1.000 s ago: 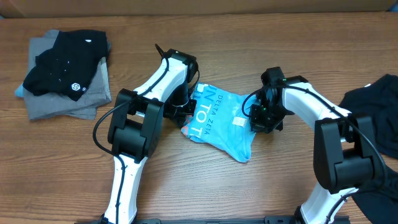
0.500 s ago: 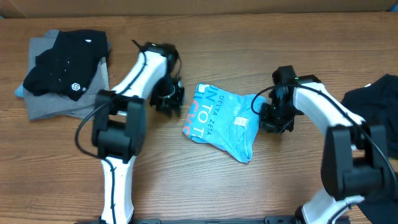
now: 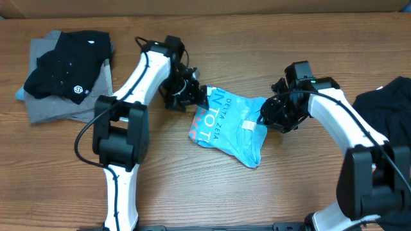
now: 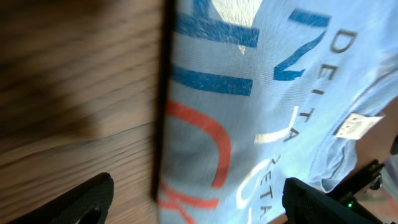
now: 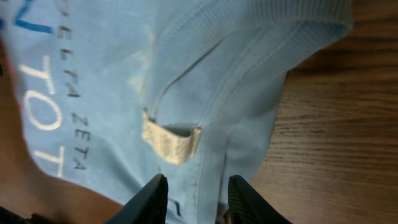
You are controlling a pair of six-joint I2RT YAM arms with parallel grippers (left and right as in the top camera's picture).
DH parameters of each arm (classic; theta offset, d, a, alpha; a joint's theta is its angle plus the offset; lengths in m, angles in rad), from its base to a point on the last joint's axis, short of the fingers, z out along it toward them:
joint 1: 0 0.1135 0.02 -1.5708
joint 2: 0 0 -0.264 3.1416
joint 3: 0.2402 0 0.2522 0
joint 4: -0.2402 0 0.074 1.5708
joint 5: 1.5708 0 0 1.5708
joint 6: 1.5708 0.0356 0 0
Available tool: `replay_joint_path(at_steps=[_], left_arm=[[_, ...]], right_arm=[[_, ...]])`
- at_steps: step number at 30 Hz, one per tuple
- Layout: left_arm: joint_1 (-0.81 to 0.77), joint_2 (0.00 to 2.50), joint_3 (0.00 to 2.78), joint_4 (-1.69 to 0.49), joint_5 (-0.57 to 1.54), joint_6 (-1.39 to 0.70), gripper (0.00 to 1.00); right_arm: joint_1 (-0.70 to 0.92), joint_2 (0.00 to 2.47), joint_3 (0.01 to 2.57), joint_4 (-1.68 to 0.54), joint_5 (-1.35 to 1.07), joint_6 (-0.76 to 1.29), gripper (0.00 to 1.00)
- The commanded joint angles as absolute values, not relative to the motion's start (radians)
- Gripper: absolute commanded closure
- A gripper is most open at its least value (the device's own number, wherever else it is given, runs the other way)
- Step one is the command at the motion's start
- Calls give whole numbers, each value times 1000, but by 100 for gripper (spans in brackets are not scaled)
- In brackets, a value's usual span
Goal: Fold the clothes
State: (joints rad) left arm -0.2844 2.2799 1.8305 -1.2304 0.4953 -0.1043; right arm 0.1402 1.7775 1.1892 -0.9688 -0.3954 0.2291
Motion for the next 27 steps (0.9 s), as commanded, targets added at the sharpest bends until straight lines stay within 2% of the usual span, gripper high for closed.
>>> replay_joint_path(at_steps=[1, 8, 10, 12, 16, 19, 20, 23, 27], left_arm=[[-317, 2336, 1807, -1225, 522, -133, 11], [-366, 2368, 1806, -1241, 521, -183, 9], [-382, 2368, 1803, -1228, 521, -188, 12], [-399, 2368, 1803, -1212, 521, -189, 18], [-432, 2368, 1803, -1172, 522, -199, 45], [-448, 2368, 1803, -1175, 524, -198, 87], [-450, 2368, 1803, -1182, 520, -197, 96], [-443, 2366, 1810, -1210, 513, -189, 96], [-391, 2352, 1897, -1267, 457, -170, 96]], right_arm=[[147, 1831, 1190, -957, -410, 233, 65], [147, 1916, 1190, -941, -406, 267, 65], [147, 1931, 1190, -937, -406, 267, 66], [147, 1934, 1190, -936, -406, 267, 67], [147, 1934, 1190, -932, -406, 266, 68], [147, 1934, 1190, -933, -406, 266, 70], [147, 1934, 1190, -937, -406, 266, 72], [144, 1928, 1193, -957, -408, 268, 76], [135, 1876, 1193, -965, -470, 251, 76]])
